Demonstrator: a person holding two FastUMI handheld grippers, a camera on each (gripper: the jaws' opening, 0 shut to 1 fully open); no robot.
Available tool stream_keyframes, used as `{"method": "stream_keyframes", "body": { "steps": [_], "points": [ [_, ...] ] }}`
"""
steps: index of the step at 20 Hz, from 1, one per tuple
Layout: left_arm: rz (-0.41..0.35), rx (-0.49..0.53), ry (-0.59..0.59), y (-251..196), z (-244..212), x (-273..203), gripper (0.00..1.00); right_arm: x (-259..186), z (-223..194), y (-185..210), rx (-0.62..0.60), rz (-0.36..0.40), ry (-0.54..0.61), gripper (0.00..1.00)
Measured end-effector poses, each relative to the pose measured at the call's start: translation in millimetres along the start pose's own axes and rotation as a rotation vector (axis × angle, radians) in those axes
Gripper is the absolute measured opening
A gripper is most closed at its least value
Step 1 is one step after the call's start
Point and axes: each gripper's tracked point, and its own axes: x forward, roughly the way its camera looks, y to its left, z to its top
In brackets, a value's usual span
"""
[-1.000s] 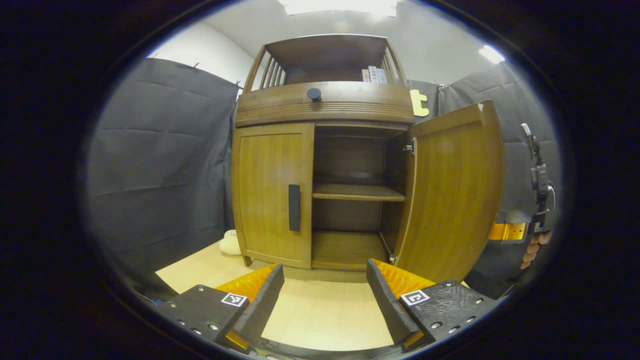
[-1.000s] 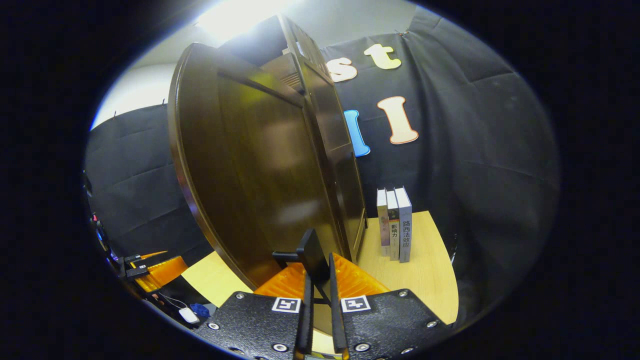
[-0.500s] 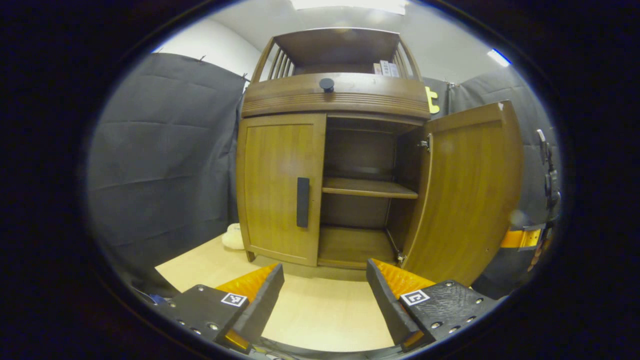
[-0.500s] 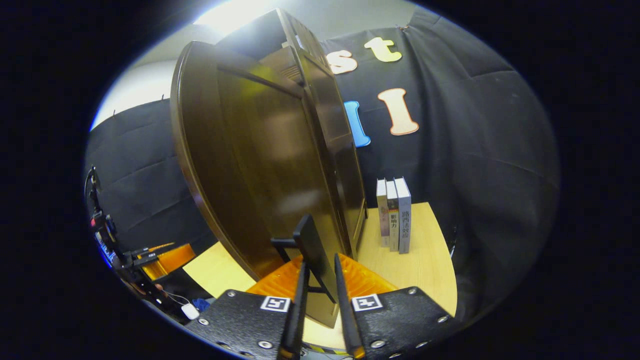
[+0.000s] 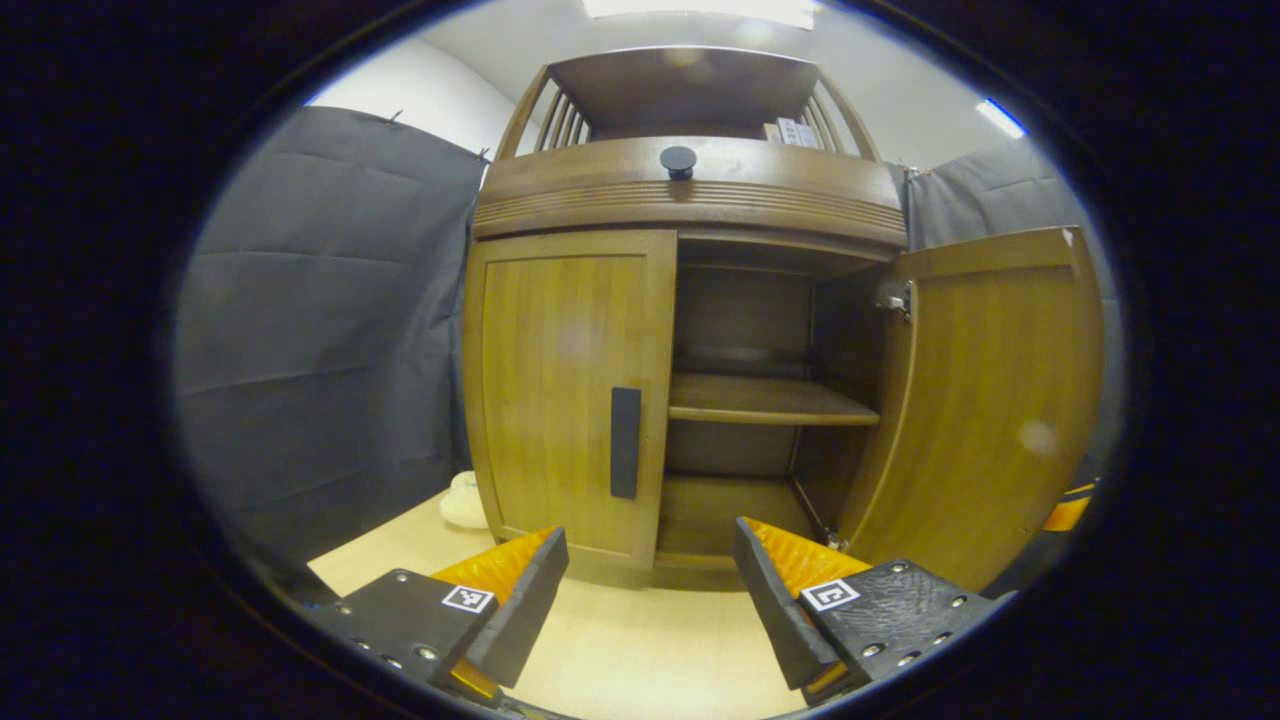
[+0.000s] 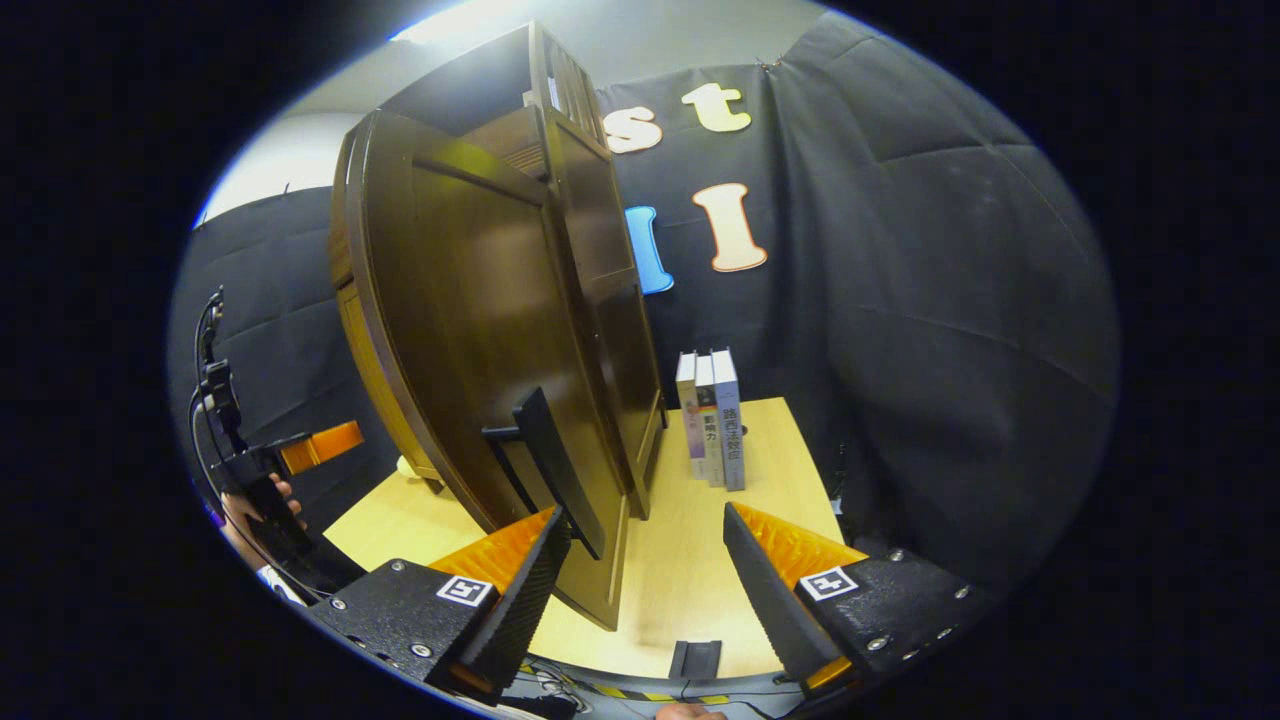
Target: Open the right door of the double-door shoe cabinet with the right hand, and open the left door with the left hand.
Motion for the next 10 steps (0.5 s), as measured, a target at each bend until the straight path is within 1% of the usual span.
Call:
{"method": "stream_keyframes", "body": {
  "steps": [1,2,3,4,6,7,8,9,10],
  "points": [
    [-0.004,0.002,-0.013,5,6,14,0.95,-5,1,-4,0.001,-0.026,-0.004,0.95],
    [-0.009,0.005,-0.023,10,12,28,1.00,-11,1,-6,0.005,-0.058,-0.007,0.95],
    [-0.017,0.009,-0.030,14,16,41,0.95,-14,2,-10,0.014,-0.091,-0.011,0.95],
    [-0.026,0.015,-0.036,18,21,56,1.00,-17,2,-10,0.023,-0.122,-0.012,0.95],
    [-0.067,0.022,-0.028,22,27,88,0.95,-23,-4,-17,0.049,-0.212,0.009,0.95],
    [-0.079,0.023,-0.024,25,29,105,0.89,-25,-2,-19,0.063,-0.256,0.005,0.91],
    [-0.095,0.019,-0.016,27,28,121,0.89,-27,1,-15,0.079,-0.294,-0.007,0.95],
    [-0.114,0.009,-0.004,29,24,132,0.89,-31,3,-13,0.094,-0.329,-0.021,0.95],
    [-0.140,-0.003,0.006,30,21,143,0.89,-35,6,-9,0.109,-0.366,-0.037,0.91]
  ]
}}
